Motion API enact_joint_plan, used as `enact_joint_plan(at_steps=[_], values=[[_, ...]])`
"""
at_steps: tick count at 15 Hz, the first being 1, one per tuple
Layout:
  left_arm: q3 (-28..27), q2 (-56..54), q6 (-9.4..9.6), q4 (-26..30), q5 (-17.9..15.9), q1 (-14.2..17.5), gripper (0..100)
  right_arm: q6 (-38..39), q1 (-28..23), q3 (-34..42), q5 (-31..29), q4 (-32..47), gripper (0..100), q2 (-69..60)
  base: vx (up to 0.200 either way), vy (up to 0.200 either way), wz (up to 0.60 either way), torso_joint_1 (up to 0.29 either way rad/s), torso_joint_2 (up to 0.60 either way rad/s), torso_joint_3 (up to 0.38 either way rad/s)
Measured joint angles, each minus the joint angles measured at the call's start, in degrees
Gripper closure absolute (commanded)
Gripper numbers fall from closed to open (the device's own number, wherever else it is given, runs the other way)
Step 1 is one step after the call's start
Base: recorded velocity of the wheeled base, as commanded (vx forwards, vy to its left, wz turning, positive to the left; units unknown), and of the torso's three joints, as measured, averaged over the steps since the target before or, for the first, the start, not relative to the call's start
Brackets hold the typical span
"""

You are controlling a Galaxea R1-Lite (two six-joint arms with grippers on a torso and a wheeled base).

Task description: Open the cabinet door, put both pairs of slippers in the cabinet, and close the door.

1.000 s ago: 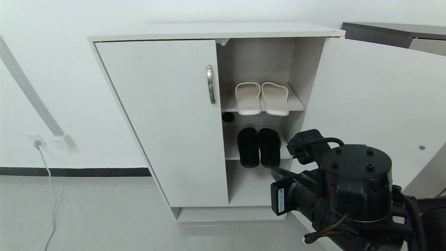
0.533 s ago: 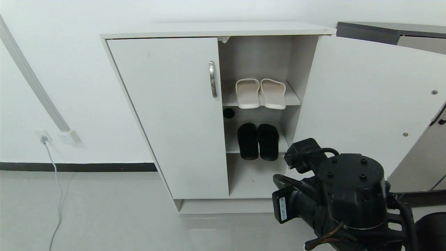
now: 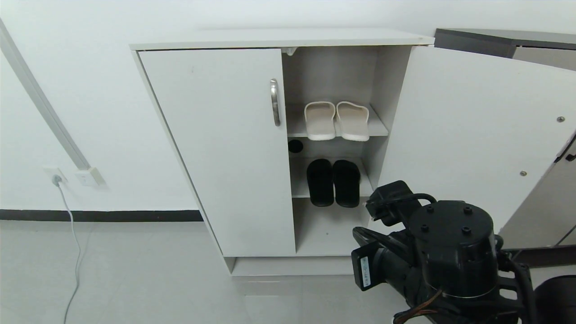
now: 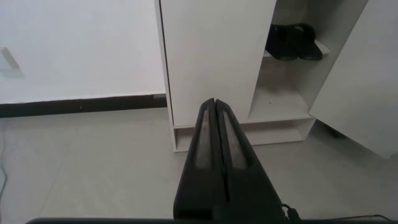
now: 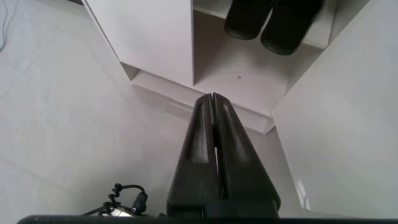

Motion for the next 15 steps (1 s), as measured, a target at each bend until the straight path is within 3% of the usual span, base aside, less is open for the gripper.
enact_joint_plan(at_steps=[4, 7, 15], values=[[0.0, 0.0, 0.0, 0.1, 0.0, 0.0, 100, 0.0, 0.0, 0.0, 0.0, 0.0, 100, 0.0, 0.0, 0.0, 0.0, 0.002, -0.02, -0.03], [0.0, 0.0, 0.0, 0.2, 0.0, 0.0, 100, 0.0, 0.1, 0.0, 0.0, 0.0, 100, 0.0, 0.0, 0.0, 0.0, 0.012, -0.2, -0.315], [0.0, 0.0, 0.0, 0.0, 0.0, 0.0, 100, -0.1, 0.0, 0.0, 0.0, 0.0, 100, 0.0, 0.0, 0.0, 0.0, 0.09, -0.49, -0.351]])
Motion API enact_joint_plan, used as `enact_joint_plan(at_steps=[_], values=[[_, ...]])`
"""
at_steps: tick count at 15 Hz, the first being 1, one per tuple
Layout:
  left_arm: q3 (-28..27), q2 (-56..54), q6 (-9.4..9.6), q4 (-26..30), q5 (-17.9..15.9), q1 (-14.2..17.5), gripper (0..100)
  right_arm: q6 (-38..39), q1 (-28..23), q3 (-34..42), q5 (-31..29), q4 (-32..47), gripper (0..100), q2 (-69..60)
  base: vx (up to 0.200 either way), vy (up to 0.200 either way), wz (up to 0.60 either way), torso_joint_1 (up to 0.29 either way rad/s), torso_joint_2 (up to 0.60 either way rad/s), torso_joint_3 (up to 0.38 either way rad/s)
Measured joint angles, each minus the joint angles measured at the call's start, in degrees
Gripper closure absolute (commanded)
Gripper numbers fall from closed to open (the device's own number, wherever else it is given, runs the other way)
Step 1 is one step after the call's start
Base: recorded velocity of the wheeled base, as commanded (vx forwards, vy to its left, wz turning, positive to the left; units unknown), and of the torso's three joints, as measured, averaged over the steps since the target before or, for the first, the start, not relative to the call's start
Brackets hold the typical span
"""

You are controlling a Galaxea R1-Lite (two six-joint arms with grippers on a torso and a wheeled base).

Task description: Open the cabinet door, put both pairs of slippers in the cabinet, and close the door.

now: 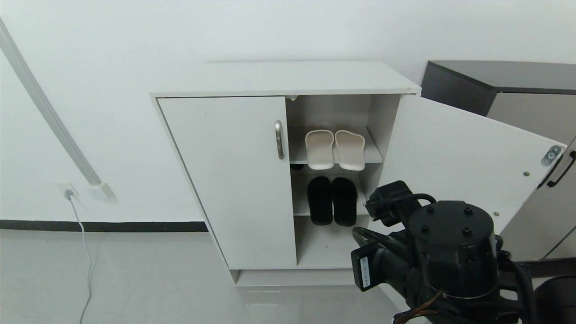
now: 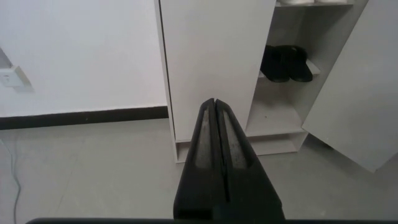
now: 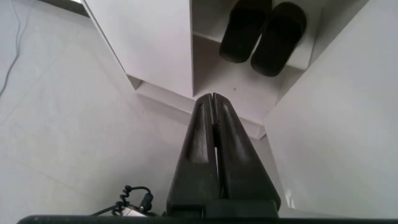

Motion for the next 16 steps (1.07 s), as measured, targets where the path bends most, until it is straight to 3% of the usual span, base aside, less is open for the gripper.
enact_joint_plan(at_steps=[16], values=[[0.0, 0.0, 0.0, 0.0, 0.0, 0.0, 100, -0.1, 0.0, 0.0, -0.1, 0.1, 100, -0.2, 0.0, 0.0, 0.0, 0.189, -0.51, -0.319]])
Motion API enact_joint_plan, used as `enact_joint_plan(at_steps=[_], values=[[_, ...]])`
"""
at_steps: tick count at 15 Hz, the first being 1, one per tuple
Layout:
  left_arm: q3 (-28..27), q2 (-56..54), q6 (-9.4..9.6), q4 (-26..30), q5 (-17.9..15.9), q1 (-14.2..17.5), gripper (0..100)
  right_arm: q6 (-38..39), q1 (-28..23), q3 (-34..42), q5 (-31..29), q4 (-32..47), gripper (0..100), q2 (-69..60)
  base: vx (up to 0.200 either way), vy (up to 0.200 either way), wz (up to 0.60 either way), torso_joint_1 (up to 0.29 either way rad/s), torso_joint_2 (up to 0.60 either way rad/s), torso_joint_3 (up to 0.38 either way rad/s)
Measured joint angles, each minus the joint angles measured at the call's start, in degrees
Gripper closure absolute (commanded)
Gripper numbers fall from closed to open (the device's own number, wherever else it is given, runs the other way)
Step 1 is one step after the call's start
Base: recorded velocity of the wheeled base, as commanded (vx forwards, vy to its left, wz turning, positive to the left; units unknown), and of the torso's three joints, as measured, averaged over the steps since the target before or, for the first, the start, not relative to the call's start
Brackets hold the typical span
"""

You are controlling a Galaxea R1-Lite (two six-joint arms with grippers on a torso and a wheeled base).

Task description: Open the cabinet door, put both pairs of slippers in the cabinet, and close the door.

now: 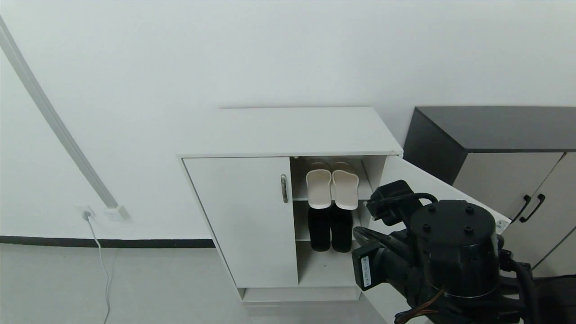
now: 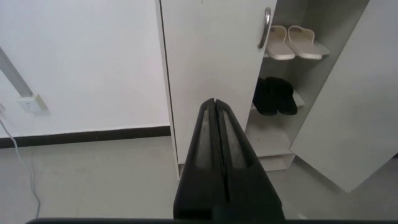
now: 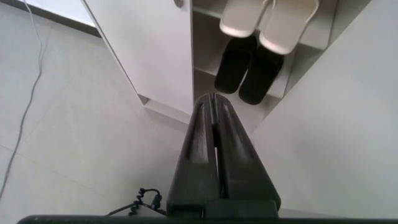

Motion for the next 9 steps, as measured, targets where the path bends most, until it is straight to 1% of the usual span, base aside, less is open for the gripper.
enact_joint_plan(at_steps=[6, 9], values=[[0.0, 0.0, 0.0, 0.0, 0.0, 0.0, 100, 0.0, 0.0, 0.0, 0.0, 0.0, 100, -0.1, 0.0, 0.0, 0.0, 0.262, -0.59, -0.334], [0.0, 0.0, -0.02, 0.0, 0.0, 0.0, 100, 0.1, 0.0, 0.0, 0.0, 0.0, 100, -0.1, 0.0, 0.0, 0.0, 0.214, -0.46, -0.245]])
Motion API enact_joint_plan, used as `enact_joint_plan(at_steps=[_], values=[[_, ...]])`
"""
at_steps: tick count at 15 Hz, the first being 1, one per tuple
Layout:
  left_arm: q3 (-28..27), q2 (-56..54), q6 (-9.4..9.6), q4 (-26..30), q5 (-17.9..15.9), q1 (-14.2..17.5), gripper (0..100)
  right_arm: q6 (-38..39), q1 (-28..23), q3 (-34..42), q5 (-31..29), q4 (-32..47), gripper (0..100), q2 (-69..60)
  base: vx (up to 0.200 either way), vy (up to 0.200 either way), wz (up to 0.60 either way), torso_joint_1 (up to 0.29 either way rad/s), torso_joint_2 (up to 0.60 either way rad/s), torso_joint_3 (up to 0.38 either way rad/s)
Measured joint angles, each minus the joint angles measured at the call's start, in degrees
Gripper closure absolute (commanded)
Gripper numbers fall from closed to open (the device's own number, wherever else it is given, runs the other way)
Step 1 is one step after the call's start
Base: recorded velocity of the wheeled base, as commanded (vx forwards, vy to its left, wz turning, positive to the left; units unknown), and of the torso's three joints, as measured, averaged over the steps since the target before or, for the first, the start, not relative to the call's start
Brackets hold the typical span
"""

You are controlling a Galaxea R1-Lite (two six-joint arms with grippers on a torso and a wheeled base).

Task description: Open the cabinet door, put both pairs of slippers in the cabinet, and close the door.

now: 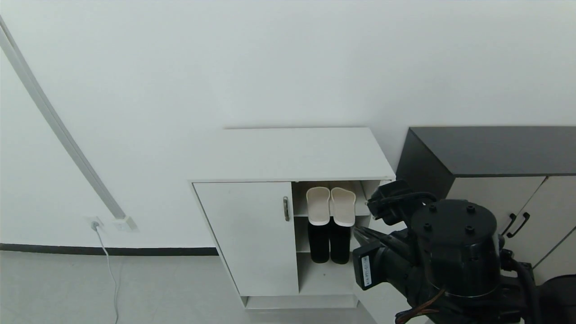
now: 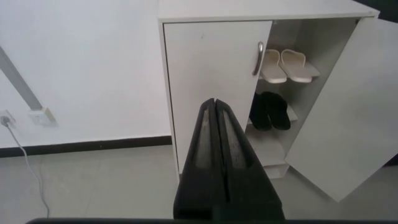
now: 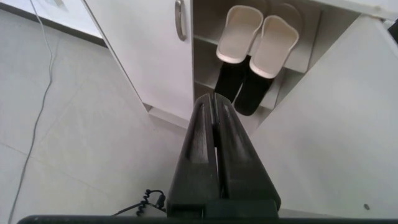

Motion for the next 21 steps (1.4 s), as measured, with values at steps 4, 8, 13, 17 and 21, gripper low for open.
enact_joint_plan(at_steps=[4, 8, 13, 17, 21], values=[[0.0, 0.0, 0.02, 0.0, 0.0, 0.0, 100, -0.7, 0.0, 0.6, 0.0, -0.1, 100, 0.0, 0.0, 0.0, 0.0, 0.044, -0.11, -0.056], [0.0, 0.0, 0.02, 0.0, 0.0, 0.0, 100, -0.8, 0.0, 0.8, 0.0, -0.1, 100, 0.0, 0.0, 0.0, 0.0, 0.0, 0.0, 0.0], [0.0, 0.0, 0.02, 0.0, 0.0, 0.0, 100, -0.7, 0.0, 0.9, 0.1, -0.1, 100, 0.0, 0.0, 0.0, -0.6, 0.0, 0.0, 0.001], [0.0, 0.0, 0.02, 0.0, 0.0, 0.0, 100, -0.7, -0.3, 0.9, 0.2, -0.1, 100, 0.0, 0.0, 0.0, -0.15, 0.002, 0.0, -0.002], [0.0, 0.0, 0.0, 0.0, 0.1, -0.1, 100, -0.7, -0.3, 1.0, 0.2, -0.5, 100, 0.3, 0.0, 0.0, 0.0, 0.0, 0.0, 0.0]])
